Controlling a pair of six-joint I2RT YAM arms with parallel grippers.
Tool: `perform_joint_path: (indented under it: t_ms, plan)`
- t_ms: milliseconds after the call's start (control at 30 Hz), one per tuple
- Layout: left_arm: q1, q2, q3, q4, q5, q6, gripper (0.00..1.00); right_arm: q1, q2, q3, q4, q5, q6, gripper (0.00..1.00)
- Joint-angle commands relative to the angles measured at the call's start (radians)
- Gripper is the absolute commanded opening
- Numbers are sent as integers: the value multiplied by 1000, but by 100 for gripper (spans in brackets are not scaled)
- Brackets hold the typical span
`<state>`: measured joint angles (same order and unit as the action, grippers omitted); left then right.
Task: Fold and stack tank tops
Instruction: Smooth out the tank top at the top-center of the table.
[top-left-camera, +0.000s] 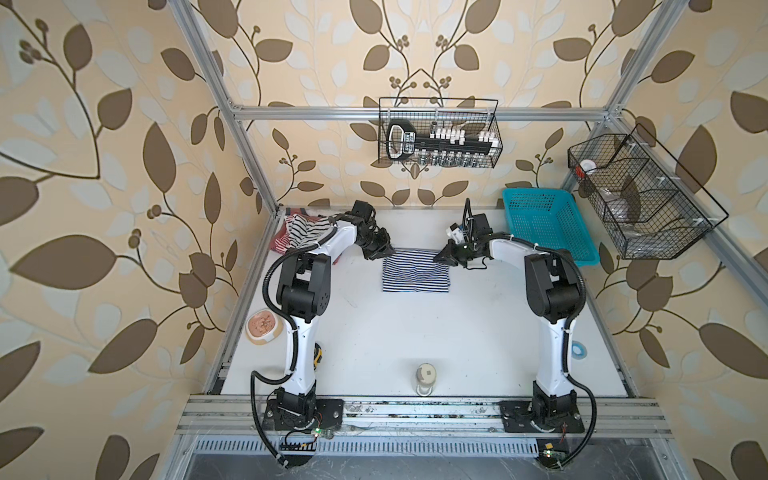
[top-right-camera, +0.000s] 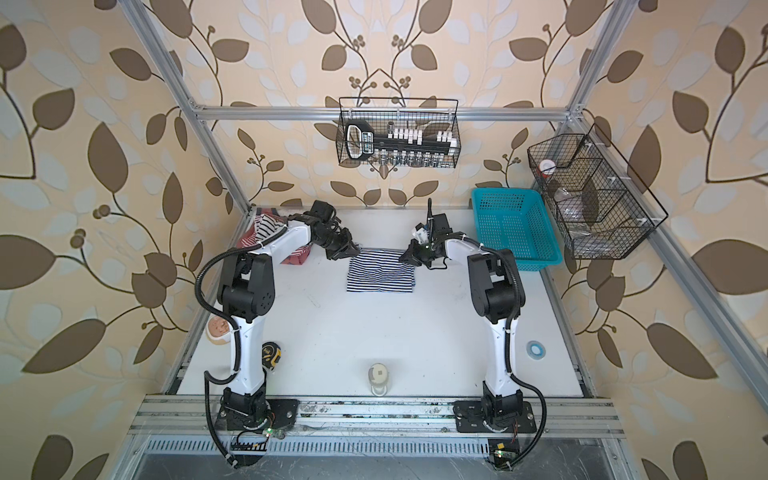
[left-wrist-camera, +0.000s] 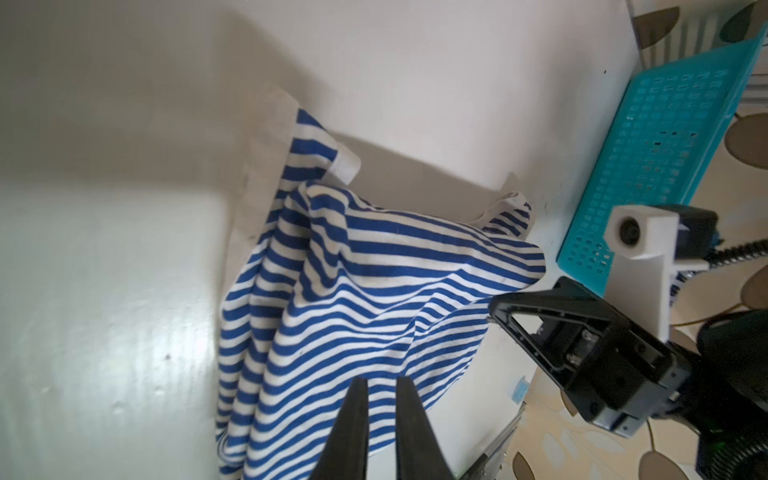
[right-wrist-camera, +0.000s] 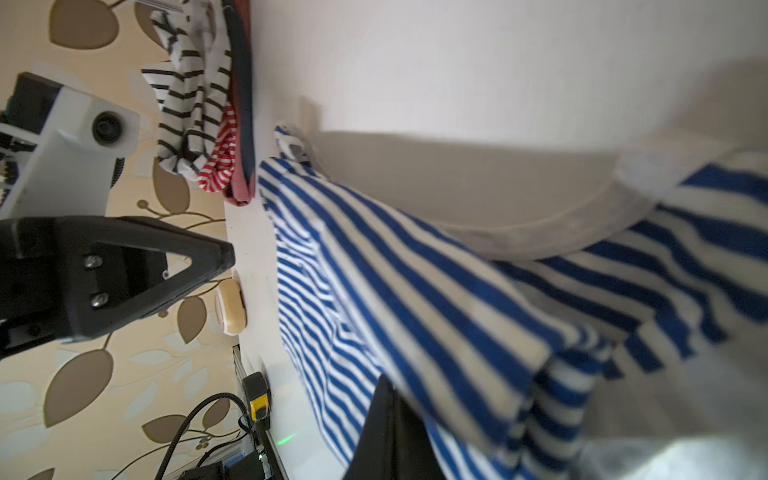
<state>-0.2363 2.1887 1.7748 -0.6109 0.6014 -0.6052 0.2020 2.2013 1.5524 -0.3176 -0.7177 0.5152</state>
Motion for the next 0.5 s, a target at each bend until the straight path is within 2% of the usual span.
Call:
perform_joint_path:
  t_ms: [0,267,467]
  plan:
    - [-2,55,62,68,68,-23,17,-12,54,55,24,-36,21,0]
    - [7,191,177,134,84,-81,18,-42,146,110,149,-74,134,0]
    - [23,227,200,189,91,-133,19,-50,176,118,200,-98,182,0]
